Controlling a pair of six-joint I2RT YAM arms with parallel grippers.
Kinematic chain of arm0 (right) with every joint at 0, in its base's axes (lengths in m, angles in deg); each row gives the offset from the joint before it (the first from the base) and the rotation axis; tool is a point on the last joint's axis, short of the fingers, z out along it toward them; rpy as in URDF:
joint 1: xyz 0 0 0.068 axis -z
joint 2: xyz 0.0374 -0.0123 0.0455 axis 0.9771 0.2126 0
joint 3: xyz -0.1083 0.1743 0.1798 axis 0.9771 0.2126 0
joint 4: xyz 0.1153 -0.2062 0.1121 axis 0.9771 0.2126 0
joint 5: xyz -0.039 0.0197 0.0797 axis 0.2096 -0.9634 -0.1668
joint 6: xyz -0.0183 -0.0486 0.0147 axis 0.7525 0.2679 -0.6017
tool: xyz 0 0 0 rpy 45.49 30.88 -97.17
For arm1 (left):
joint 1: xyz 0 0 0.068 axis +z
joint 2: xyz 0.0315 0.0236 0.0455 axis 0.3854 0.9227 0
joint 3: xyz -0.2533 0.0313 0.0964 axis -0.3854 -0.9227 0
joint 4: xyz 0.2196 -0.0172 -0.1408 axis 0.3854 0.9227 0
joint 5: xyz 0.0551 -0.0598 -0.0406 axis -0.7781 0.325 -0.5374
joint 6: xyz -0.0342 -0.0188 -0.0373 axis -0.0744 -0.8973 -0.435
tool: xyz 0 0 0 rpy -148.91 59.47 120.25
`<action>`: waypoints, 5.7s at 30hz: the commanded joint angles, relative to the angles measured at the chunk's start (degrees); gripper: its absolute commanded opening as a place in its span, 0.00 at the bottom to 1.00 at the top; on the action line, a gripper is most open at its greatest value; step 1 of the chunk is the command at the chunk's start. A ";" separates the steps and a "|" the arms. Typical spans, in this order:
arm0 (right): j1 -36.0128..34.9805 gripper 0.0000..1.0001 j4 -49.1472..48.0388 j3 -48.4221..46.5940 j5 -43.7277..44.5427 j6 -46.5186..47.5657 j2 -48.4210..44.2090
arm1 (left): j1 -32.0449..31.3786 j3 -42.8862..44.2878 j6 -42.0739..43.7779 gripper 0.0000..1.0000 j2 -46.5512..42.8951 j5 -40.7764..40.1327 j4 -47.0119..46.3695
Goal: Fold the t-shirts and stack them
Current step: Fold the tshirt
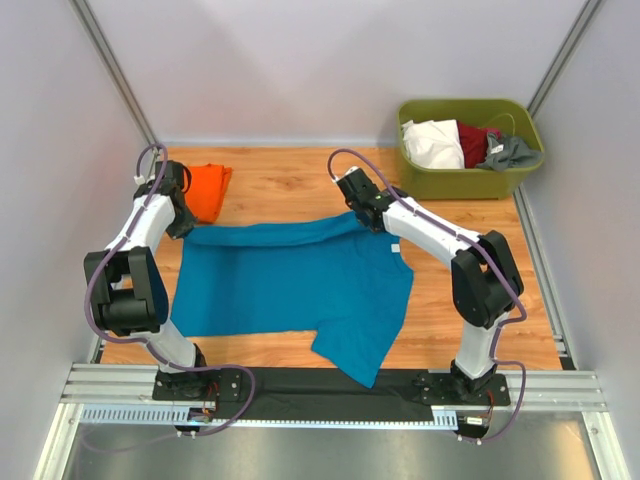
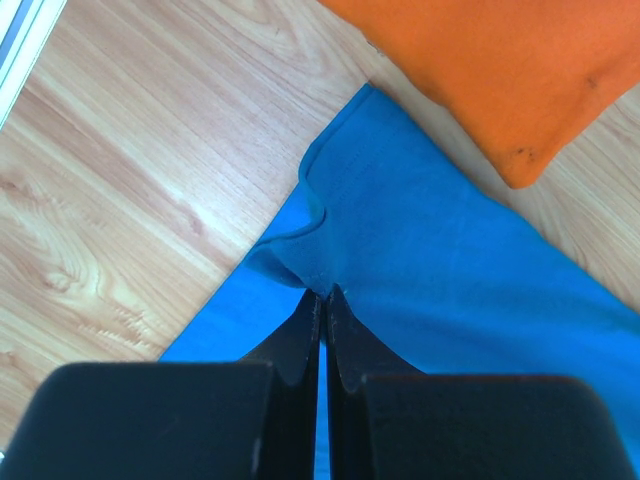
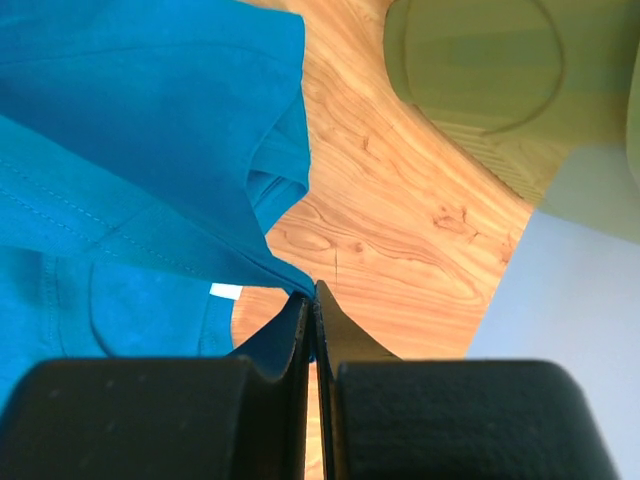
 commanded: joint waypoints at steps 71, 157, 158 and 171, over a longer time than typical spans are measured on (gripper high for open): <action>7.49 0.59 -7.47 -1.02 -37.79 -36.00 1.38 | -5.16 -1.24 0.91 0.68 -0.63 33.89 -16.53; 11.01 0.64 -15.03 9.43 -57.46 -34.33 4.38 | -19.42 -6.07 6.63 0.62 -9.07 25.37 -13.99; 11.01 0.63 -15.20 9.78 -57.46 -34.33 4.03 | -19.42 -6.24 6.71 0.62 -9.41 25.37 -13.99; 9.87 0.34 -15.99 13.29 -58.25 -35.12 1.13 | -19.42 -8.88 6.80 0.62 -11.44 25.19 -14.34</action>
